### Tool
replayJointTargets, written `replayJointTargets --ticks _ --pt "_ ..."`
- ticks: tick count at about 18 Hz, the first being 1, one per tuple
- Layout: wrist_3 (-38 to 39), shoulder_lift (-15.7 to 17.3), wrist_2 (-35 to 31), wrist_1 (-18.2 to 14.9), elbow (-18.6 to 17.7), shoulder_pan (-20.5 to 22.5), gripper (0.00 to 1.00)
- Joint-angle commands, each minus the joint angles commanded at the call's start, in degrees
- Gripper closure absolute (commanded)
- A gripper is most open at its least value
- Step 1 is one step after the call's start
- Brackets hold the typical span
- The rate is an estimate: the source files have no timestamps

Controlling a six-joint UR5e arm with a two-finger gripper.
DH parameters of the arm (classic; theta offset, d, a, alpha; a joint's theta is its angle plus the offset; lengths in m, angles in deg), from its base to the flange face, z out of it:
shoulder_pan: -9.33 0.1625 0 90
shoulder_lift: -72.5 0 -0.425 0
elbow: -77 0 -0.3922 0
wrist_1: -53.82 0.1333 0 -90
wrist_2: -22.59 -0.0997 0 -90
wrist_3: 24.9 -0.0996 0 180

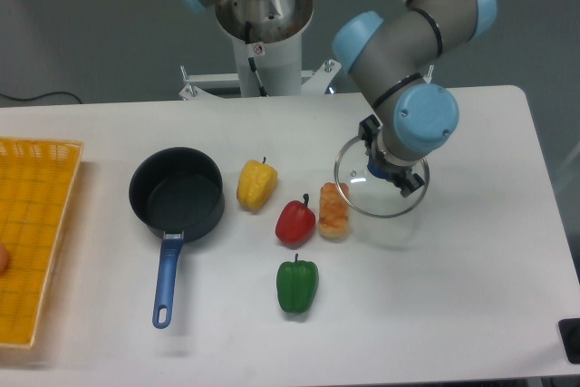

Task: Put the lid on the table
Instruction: 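Carry the clear glass lid by its knob away from the bread roll, then lower the glass lid flat onto the table surface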

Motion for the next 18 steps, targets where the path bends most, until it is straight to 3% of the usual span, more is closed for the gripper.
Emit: replayJointTargets --ticks 18 --pt "-1.94 -6.15 0.79 7.65 0.79 1.14 0.45"
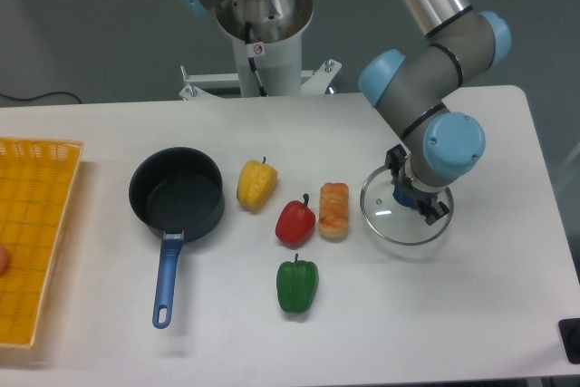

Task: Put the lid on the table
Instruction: 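Lower the glass lid flat onto the table surface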

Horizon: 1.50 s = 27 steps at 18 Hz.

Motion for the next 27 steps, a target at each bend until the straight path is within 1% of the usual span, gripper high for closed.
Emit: replayJointTargets --ticks 12,16,20,27 --pt "-0.62 -2.29 -0.09 2.03 0.09 0.0 0.45" --pt "-1.4 -2.38 0.0 2.03 0.17 0.09 0.45" --pt "-2.55 -3.25 0.88 1.94 0.35 0.44 0.45" --pt "-2.55 -3.69 1.05 1.94 0.44 0.35 0.45"
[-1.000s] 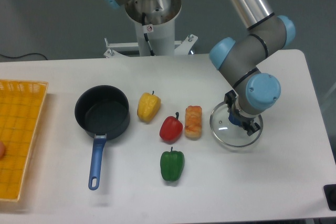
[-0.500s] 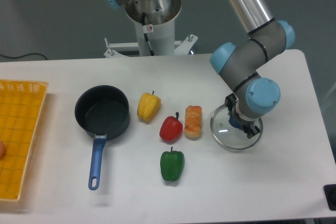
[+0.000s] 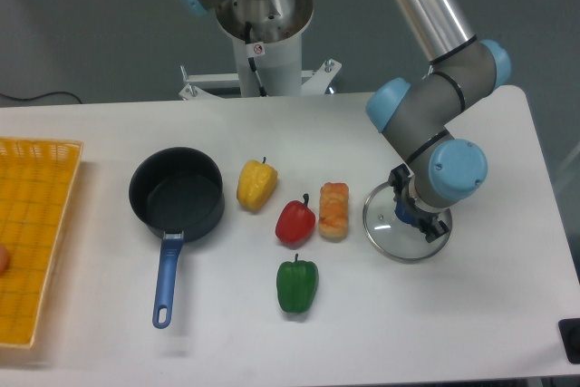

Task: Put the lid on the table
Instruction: 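Lower the glass lid flat onto the table surface, then open the gripper and lift it off the lid knob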

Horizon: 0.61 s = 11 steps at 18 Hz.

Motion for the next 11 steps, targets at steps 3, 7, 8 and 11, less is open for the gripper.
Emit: replayJointTargets --ticks 3,7,8,11 --pt "0.0 0.0 0.0 0.0 0.0 0.09 0.41" --pt "0.09 0.17 0.0 0.0 -0.09 0.0 0.06" --pt "0.09 0.26 0.0 0.0 -0.09 0.0 0.01" --pt "0.18 0.44 -0.09 -0.09 -0.17 0.0 0.0"
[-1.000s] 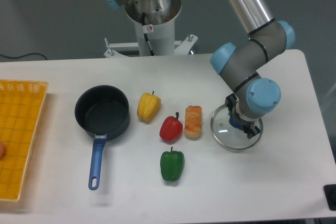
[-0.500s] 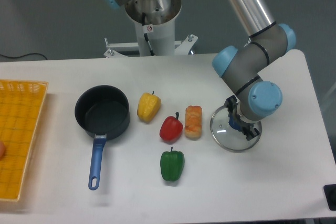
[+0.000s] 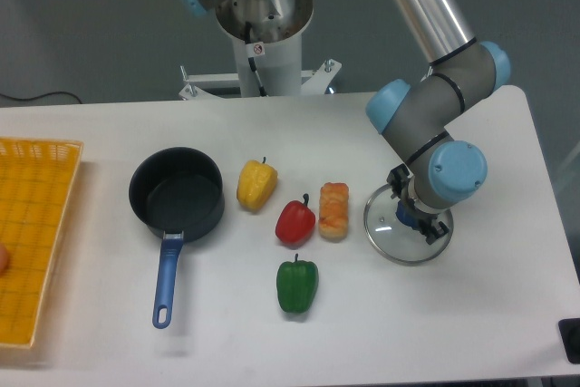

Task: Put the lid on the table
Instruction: 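Open the gripper and lift it off the lid knob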

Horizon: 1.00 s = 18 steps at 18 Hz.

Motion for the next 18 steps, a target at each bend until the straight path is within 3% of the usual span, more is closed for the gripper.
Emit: replayJointTargets --ticks 4,18 --pt "0.0 0.96 -0.35 0.0 -0.52 -0.26 0.0" --pt "0.79 9.75 2.28 -0.09 -2.29 -0.44 0.0"
